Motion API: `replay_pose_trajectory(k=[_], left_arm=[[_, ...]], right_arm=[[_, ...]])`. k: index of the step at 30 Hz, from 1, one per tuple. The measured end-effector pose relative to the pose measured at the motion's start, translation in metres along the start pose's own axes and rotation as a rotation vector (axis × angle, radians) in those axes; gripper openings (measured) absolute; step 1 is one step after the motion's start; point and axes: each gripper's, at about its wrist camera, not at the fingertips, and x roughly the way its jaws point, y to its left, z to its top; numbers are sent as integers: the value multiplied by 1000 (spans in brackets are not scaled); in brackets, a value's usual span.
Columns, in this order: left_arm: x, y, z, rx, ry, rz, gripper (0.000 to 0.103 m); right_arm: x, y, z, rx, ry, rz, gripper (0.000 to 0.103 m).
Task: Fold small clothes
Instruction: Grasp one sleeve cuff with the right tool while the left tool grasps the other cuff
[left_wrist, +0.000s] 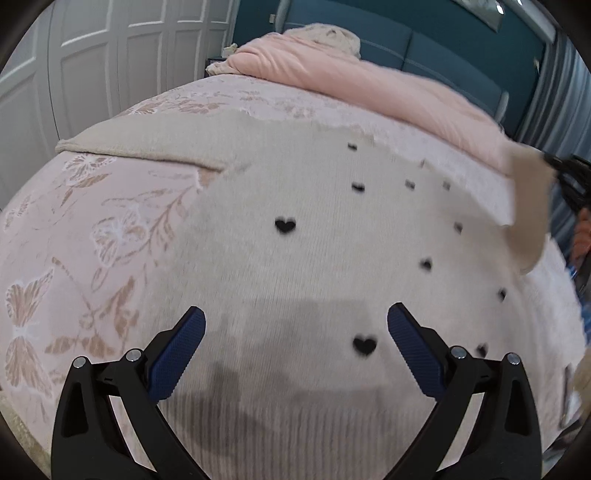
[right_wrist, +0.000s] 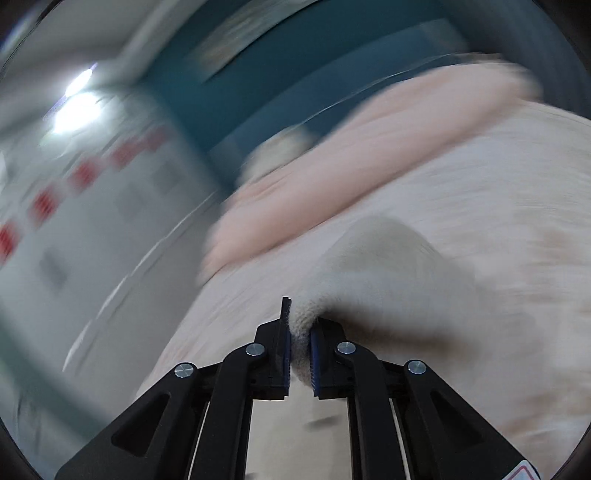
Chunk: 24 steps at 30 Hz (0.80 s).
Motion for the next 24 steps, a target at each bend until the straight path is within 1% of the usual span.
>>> replay_pose_trajectory(k=[1, 2, 3, 5, 6, 7, 9, 11, 12, 13, 14, 15, 16, 17, 18, 19, 20, 21, 22, 23, 24], left_arm=[[1, 3, 5, -24, -5, -13, 97], [2, 5, 11, -49, -5, -30, 97], [4, 9, 17, -84, 3, -60, 97], [11, 15, 29, -139, 22, -108, 98], [17, 18, 39, -167, 39, -138, 98], [23, 20, 47, -187, 47, -159, 98], [35, 21, 62, -206, 51, -191, 98], [57, 19, 85, -235, 62, -229, 98], [69, 16, 95, -244, 70, -244, 98], [78, 13, 102, -252, 77, -239, 98], [91, 10, 110, -264, 87, -245, 98], [112, 5, 119, -274, 113, -258, 98], [129, 1, 123, -293, 143, -239, 98], [141, 0, 125, -319, 165, -242, 98], [161, 0, 125, -371, 200, -252, 96], [173, 2, 124, -416, 221, -239, 93], [179, 3, 125, -451, 218, -222, 91], [180, 1, 127, -462, 189, -206, 75], [181, -3, 132, -446, 173, -212, 57], [184, -10, 140, -406, 180, -219, 34], [183, -13, 145, -390, 173, -215, 8]], right_arm=[[21, 18, -10, -21, 54, 39, 14], [56, 44, -32, -62, 151, 66, 20], [77, 56, -48, -92, 204, 51, 26], [108, 71, -86, -130, 283, -12, 26], [110, 71, -94, -119, 291, -16, 27], [106, 65, -105, -83, 289, -17, 29], [84, 45, -116, -20, 256, -34, 44], [58, 20, -130, 31, 215, -95, 52], [42, 2, -132, 74, 193, -132, 54], [26, -16, -132, 130, 175, -160, 54], [18, -29, -132, 174, 166, -172, 54], [7, -46, -136, 235, 155, -186, 54], [-1, -66, -135, 306, 144, -202, 54], [-4, -80, -136, 337, 138, -211, 54], [-6, -94, -133, 383, 122, -222, 54], [-5, -101, -129, 410, 109, -225, 56], [-4, -110, -125, 431, 100, -231, 57], [-1, -115, -123, 450, 90, -230, 57], [4, -120, -121, 467, 82, -225, 57], [13, -124, -118, 480, 80, -226, 50], [19, -125, -114, 475, 79, -227, 14]])
